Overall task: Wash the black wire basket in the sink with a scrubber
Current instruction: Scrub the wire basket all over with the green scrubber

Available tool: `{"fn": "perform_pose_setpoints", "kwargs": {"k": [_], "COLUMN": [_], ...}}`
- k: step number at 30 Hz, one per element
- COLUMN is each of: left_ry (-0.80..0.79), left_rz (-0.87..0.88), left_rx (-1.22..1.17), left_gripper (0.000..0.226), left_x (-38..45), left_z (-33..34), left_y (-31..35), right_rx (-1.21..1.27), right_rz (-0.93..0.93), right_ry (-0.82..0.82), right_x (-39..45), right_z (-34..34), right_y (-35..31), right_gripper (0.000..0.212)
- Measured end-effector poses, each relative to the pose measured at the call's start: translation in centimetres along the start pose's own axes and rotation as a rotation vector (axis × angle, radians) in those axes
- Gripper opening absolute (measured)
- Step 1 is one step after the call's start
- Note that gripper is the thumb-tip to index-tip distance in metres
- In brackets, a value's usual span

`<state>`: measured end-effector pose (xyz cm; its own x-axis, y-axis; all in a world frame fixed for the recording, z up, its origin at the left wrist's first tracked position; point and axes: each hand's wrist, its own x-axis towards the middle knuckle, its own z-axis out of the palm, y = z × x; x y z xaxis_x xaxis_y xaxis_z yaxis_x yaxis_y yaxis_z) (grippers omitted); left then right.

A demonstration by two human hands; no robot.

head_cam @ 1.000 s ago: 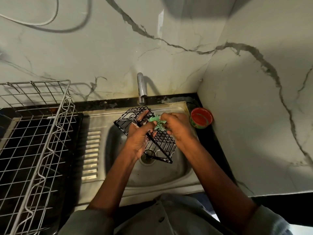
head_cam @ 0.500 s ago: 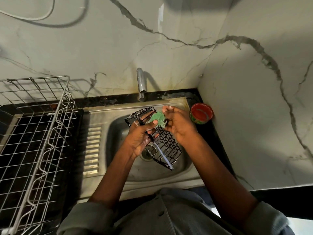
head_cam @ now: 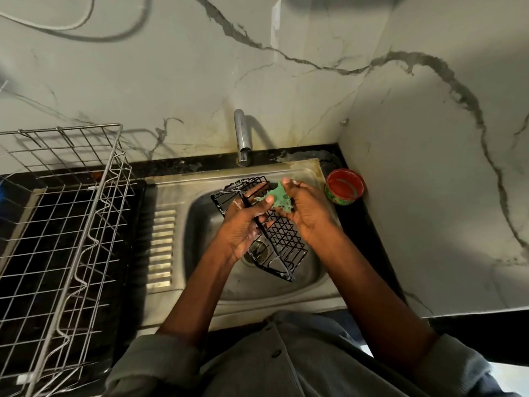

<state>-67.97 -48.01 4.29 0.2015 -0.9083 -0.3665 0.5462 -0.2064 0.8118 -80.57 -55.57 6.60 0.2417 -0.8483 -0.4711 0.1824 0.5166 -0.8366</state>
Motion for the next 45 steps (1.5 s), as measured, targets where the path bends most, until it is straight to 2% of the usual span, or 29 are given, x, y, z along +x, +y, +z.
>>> {"fn": "perform_pose_setpoints", "kwargs": {"k": [2, 4, 7, 10, 13, 16, 19, 22, 25, 29, 34, 39, 42, 45], "left_ry": [-0.004, 0.011, 0.060, 0.053, 0.143, 0.210, 0.194, 0.200, 0.190, 0.076, -0.034, 0.125, 0.189, 0.176], "left_rz": [-0.038, -0.076, -0.102, -0.081, -0.091, -0.138, -0.151, -0.127, -0.119, -0.134, -0.159, -0.015, -0.023, -0.010], "left_rx": [-0.102, -0.244, -0.432, -0.570, -0.657, -0.647, -0.627, -0.644, -0.719, -0.751, -0.686, -0.568, -0.579, -0.568], "left_gripper": [0.051, 0.061, 0.063, 0.070, 0.077, 0.083, 0.082, 0.062, 0.046, 0.053, 0.056, 0.046, 0.038, 0.051], "left_x": [0.4, 0.9, 1.5, 1.7, 2.1, 2.6, 3.0, 3.0, 2.7, 2.3, 2.9, 3.8, 2.7, 2.3], "left_z": [-0.5, -0.8, -0.7, -1.0, -1.6, -2.2, -3.0, -3.3, -3.6, -3.6, -2.8, -2.5, -1.7, -1.4], "left_y": [-0.3, -0.7, -0.7, -0.3, -0.4, -1.0, -1.1, -0.9, -1.0, -1.4, -2.0, -1.5, -1.1, -1.1], "right_rx": [-0.026, -0.037, -0.095, -0.150, -0.436, -0.885, -1.056, -1.075, -1.047, -0.988, -1.040, -1.057, -1.004, -1.035], "right_rz": [-0.063, -0.088, -0.050, -0.113, -0.252, -0.461, -0.426, -0.352, -0.377, -0.385, -0.420, -0.504, -0.649, -0.755], "right_ry": [0.067, 0.101, 0.032, -0.055, -0.053, 0.111, 0.278, 0.295, 0.310, 0.386, 0.282, 0.172, 0.097, 0.016], "right_x": [-0.2, -0.1, -0.3, -0.4, -0.4, 0.2, 1.4, 2.2, 2.0, 2.0, 0.9, -0.3, -2.1, -2.9], "right_z": [0.0, -0.1, 0.0, 0.3, 0.6, -0.5, -3.0, -4.0, -3.4, -2.5, 0.4, 2.7, 5.3, 7.2], "right_y": [-0.2, -0.2, 0.1, 0.6, 1.1, 1.9, 2.5, 2.5, 2.4, 2.3, 3.2, 3.8, 3.7, 3.4], "right_gripper": [0.001, 0.006, 0.015, 0.020, 0.023, 0.021, 0.024, 0.021, 0.029, 0.031, 0.020, 0.021, 0.017, 0.026]}}
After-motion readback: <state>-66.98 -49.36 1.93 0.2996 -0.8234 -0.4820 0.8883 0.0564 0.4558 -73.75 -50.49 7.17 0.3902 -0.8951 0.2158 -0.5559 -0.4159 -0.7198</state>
